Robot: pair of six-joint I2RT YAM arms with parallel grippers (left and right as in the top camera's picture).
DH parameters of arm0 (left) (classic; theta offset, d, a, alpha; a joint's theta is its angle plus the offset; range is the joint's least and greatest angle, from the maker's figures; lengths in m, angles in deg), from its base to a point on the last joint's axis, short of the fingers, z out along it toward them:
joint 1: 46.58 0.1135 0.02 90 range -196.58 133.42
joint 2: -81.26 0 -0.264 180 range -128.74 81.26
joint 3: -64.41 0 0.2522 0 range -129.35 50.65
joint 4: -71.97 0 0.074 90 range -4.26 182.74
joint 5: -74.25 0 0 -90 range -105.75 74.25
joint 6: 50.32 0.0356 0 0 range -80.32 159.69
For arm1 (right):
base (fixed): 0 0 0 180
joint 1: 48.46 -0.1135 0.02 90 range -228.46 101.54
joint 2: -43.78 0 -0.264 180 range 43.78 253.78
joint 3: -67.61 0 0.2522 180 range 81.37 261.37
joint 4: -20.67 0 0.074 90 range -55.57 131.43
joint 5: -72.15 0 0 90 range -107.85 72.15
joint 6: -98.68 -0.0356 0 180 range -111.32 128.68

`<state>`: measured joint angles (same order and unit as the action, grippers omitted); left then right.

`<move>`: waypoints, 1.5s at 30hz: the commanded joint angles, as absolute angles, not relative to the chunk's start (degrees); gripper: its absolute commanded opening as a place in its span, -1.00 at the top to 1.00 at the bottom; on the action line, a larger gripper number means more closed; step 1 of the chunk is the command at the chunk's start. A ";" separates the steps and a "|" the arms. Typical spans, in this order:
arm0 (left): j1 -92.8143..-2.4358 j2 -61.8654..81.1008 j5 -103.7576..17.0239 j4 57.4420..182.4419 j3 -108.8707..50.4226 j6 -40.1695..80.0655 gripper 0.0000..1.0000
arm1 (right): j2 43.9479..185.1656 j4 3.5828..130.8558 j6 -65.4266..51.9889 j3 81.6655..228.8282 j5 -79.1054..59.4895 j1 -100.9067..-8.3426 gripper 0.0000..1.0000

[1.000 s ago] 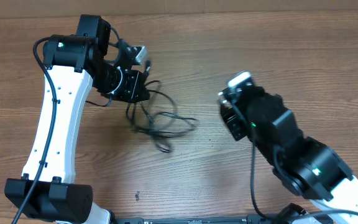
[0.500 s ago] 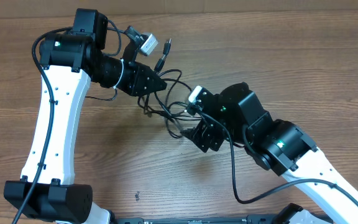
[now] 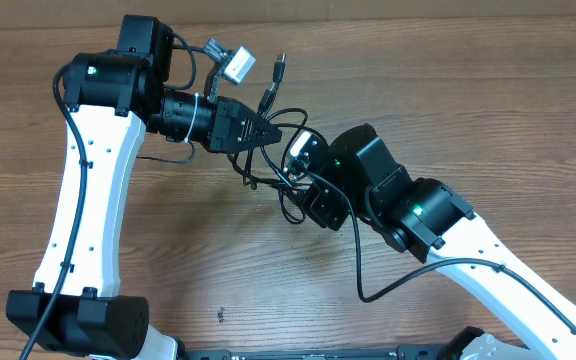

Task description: Untangle cables

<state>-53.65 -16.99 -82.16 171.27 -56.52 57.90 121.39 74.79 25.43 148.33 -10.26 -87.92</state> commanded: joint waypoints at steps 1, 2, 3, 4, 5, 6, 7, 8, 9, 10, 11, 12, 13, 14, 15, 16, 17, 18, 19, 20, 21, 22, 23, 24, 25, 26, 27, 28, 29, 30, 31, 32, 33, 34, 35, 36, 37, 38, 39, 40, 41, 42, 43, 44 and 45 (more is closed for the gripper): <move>-53.34 -16.12 -88.87 171.23 -58.08 58.97 0.91 | 121.82 73.94 25.48 149.23 -10.96 -88.05 0.45; -53.34 -16.12 -88.87 171.21 -58.08 58.97 0.92 | 121.82 73.94 25.45 149.23 -10.98 -88.05 0.77; -53.34 -16.12 -88.85 171.23 -58.08 58.95 0.91 | 121.82 73.94 25.48 149.23 -10.98 -88.05 0.92; -53.34 -16.10 -88.85 171.23 -58.08 58.95 0.92 | 121.82 73.98 25.45 149.23 -11.37 -88.05 0.92; -53.32 -16.10 -88.72 171.21 -58.08 58.97 0.91 | 121.82 74.20 25.21 149.23 -13.10 -88.05 0.92; -53.14 -16.12 -88.57 171.16 -58.08 58.97 0.92 | 121.80 74.40 24.45 149.23 -15.24 -88.05 0.92; -52.90 -16.10 -87.67 171.05 -58.08 58.95 0.92 | 121.80 74.44 23.55 149.23 -16.42 -88.05 0.92; -52.68 -16.12 -86.12 170.84 -58.05 58.95 0.92 | 121.80 74.73 22.88 149.23 -17.34 -88.05 0.85; -52.40 -16.12 -84.37 170.75 -58.05 58.80 0.91 | 121.80 75.30 22.61 149.23 -17.40 -88.05 0.53; -52.05 -16.12 -83.69 170.81 -58.05 57.92 0.92 | 121.80 75.73 22.35 149.23 -17.40 -88.05 -0.07; -51.88 -16.12 -84.46 170.97 -58.05 56.77 0.91 | 121.80 75.82 22.37 149.23 -17.40 -88.05 -0.29; -51.88 -16.12 -85.97 170.97 -58.05 56.83 0.92 | 121.80 75.65 22.42 149.23 -17.43 -88.05 -0.40; -51.88 -16.12 -86.10 170.97 -58.05 56.81 0.91 | 121.80 75.62 22.39 149.23 -17.84 -88.05 -0.42; -51.75 -16.12 -85.40 170.86 -58.05 56.81 0.92 | 121.80 75.75 22.15 149.23 -18.50 -88.05 -0.48; -51.59 -16.12 -84.33 170.75 -58.05 56.79 0.91 | 121.80 75.93 21.96 149.23 -18.93 -88.05 -0.49; -51.22 -16.12 -83.23 170.77 -58.05 56.79 0.92 | 121.80 76.21 21.89 149.23 -19.44 -88.05 -0.53; -50.81 -16.12 -82.38 170.79 -58.05 56.77 0.91 | 121.80 76.58 21.76 149.23 -20.33 -88.05 -0.54; -50.26 -16.12 -80.98 170.81 -58.05 55.91 0.91 | 121.80 77.04 21.78 149.23 -21.73 -88.05 -0.55; -49.87 -16.12 -80.50 170.88 -58.05 54.27 0.92 | 121.80 77.42 21.76 149.23 -23.26 -88.05 -0.55; -49.65 -16.12 -80.74 171.08 -58.05 52.88 0.91 | 121.80 77.68 21.78 149.23 -24.57 -88.05 -0.55; -49.47 -16.12 -82.23 171.47 -58.05 51.08 0.91 | 121.80 77.85 21.76 149.23 -26.98 -88.05 -0.56; -49.49 -16.12 -85.77 172.23 -58.05 50.25 0.92 | 121.80 77.70 21.80 149.23 -28.62 -88.05 -0.57; -49.49 -16.12 -87.82 172.80 -58.05 50.30 0.92 | 121.80 77.50 21.87 149.23 -29.03 -88.05 -0.60; -49.49 -16.12 -89.62 173.35 -58.05 50.27 0.91 | 121.80 77.15 22.02 149.23 -28.99 -88.01 -0.61; -49.49 -16.12 -91.93 174.05 -58.05 50.30 0.92 | 121.80 76.93 22.04 149.23 -28.94 -88.01 -0.62; -49.49 -16.12 -93.83 174.60 -58.05 50.25 0.92 | 121.80 76.45 22.02 149.23 -28.75 -88.01 -0.63; -49.49 -16.12 -94.25 174.90 -58.05 50.12 0.92 | 121.80 76.04 22.04 149.23 -28.22 -88.01 -0.64; -49.65 -16.12 -94.25 175.47 -58.05 50.01 0.91 | 121.80 75.43 22.02 149.23 -27.63 -88.01 -0.65; -49.67 -16.12 -94.69 176.17 -58.05 49.51 0.91 | 121.80 75.14 22.02 149.23 -27.65 -88.01 -0.65; -49.65 -16.12 -95.34 177.17 -58.05 49.44 0.92 | 121.80 74.79 22.02 149.23 -27.68 -88.01 -0.65; -49.65 -16.12 -96.00 177.94 -58.05 49.47 0.92 | 121.80 74.53 22.04 149.23 -27.68 -88.01 -0.65; -49.65 -16.12 -97.03 179.19 -58.05 49.44 0.92 | 121.80 73.87 22.02 149.23 -27.72 -87.88 -0.63; -49.65 -16.12 -97.51 180.06 -58.05 49.47 0.92 | 121.82 73.55 22.04 149.23 -27.72 -87.68 -0.57; -49.65 -16.12 -97.92 180.69 -58.05 49.47 0.91 | 121.82 73.22 22.04 149.23 -27.76 -87.40 -0.47; -49.65 -16.12 -98.03 182.00 -58.05 49.42 0.92 | 121.82 72.91 22.02 149.23 -28.05 -86.74 -0.31; -49.60 -16.12 -98.40 182.55 -58.05 48.92 0.92 | 121.82 72.72 22.02 149.23 -28.38 -85.91 -0.11; -49.60 -16.10 -98.32 182.57 -58.05 47.63 0.92 | 121.82 72.43 21.98 149.23 -28.35 -84.47 0.13; -49.60 -16.10 -98.32 182.57 -58.05 46.32 0.92 | 121.82 72.30 21.96 149.23 -28.35 -83.27 0.36; -49.60 -16.10 -98.32 182.57 -58.05 45.33 0.92 | 121.80 72.21 21.96 149.23 -28.38 -82.04 0.56; -49.60 -16.10 -98.32 182.57 -58.05 45.20 0.92 | 121.80 72.13 21.30 149.23 -28.48 -79.73 0.73; -49.60 -16.10 -98.25 182.55 -58.05 45.23 0.92 | 121.80 72.04 18.83 149.23 -30.15 -77.17 0.84; -49.60 -16.12 -97.83 182.55 -58.05 45.20 0.92 | 121.80 72.15 17.17 149.23 -31.96 -75.18 0.92; -49.60 -16.12 -97.64 182.55 -58.05 45.23 0.92 | 121.80 72.26 15.60 149.23 -33.88 -73.02 0.92; -49.60 -16.12 -97.64 182.55 -58.05 45.23 0.92 | 121.80 72.39 14.74 149.23 -34.93 -71.44 0.92; -49.60 -16.12 -97.64 182.55 -58.05 45.23 0.91 | 121.80 72.43 14.05 149.23 -35.39 -69.74 0.92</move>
